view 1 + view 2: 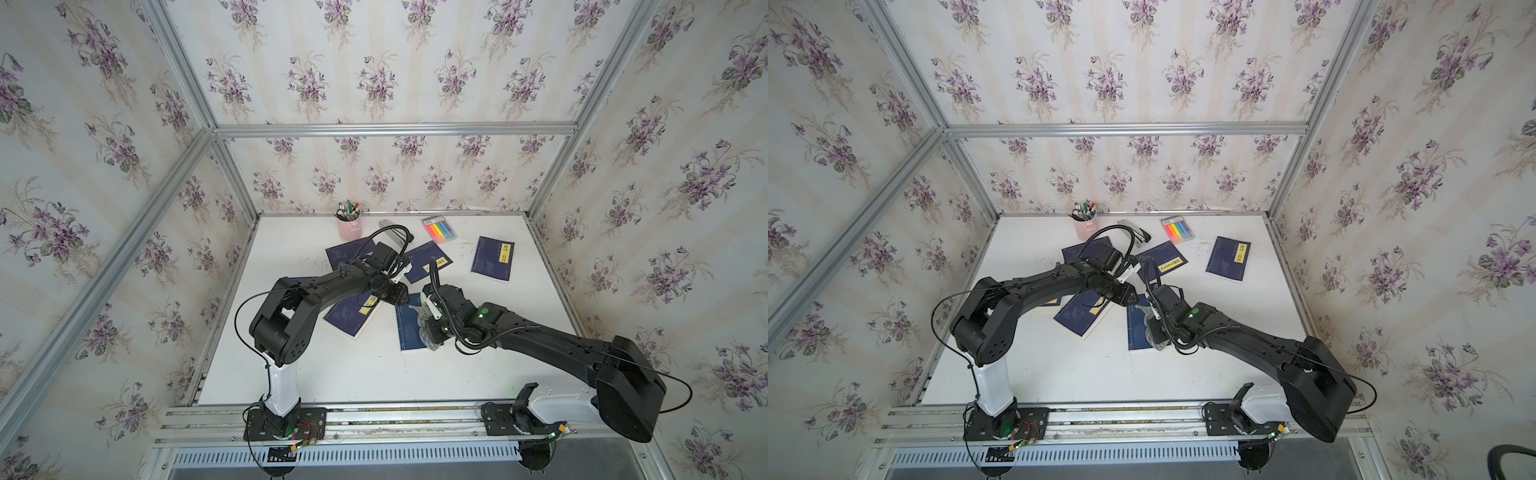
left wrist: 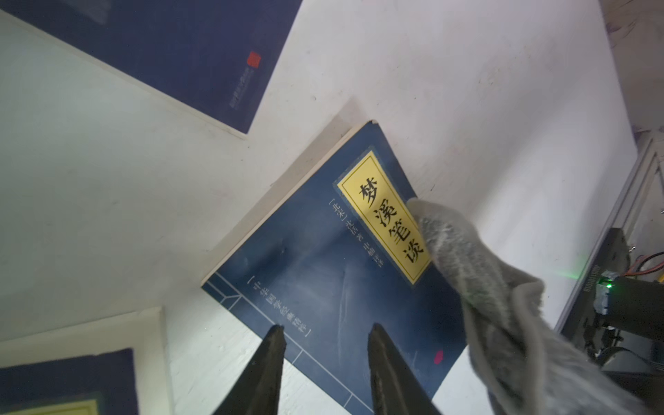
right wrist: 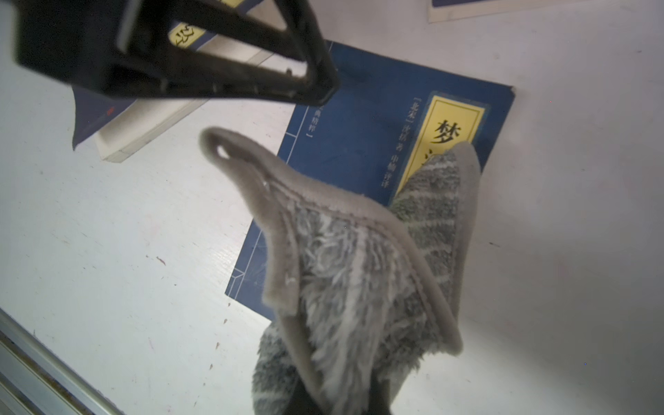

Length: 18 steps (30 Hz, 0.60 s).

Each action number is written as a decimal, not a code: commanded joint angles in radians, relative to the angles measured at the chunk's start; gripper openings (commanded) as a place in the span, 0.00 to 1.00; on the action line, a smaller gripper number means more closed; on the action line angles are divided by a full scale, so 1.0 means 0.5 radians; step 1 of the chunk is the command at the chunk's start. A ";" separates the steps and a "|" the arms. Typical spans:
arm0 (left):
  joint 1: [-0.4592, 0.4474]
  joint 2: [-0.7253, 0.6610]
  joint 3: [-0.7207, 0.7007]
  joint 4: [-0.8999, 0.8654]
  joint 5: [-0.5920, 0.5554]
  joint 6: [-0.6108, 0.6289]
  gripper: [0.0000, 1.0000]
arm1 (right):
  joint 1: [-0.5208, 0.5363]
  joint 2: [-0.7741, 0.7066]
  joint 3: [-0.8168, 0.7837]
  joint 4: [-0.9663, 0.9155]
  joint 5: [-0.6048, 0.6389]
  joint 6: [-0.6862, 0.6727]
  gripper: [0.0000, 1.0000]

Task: Wipe the cover of the book
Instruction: Wipe the dirt from the cover of the book.

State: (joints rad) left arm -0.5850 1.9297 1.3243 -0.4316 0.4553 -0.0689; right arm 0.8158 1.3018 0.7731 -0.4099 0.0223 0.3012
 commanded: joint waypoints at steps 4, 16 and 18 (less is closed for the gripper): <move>-0.002 0.078 0.057 -0.091 -0.181 0.058 0.27 | -0.021 -0.018 -0.027 0.026 0.038 0.108 0.05; -0.002 0.241 0.107 -0.050 -0.180 0.035 0.04 | -0.001 0.030 -0.129 0.249 -0.096 0.361 0.02; -0.002 0.257 0.114 -0.057 -0.260 0.030 0.02 | 0.040 0.057 -0.135 0.260 -0.076 0.398 0.02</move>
State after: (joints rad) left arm -0.5854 2.0430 1.3792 -0.4519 0.3828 -0.0608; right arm 0.8200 1.3209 0.7086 -0.3233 -0.0090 0.4496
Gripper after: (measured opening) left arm 0.049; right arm 0.082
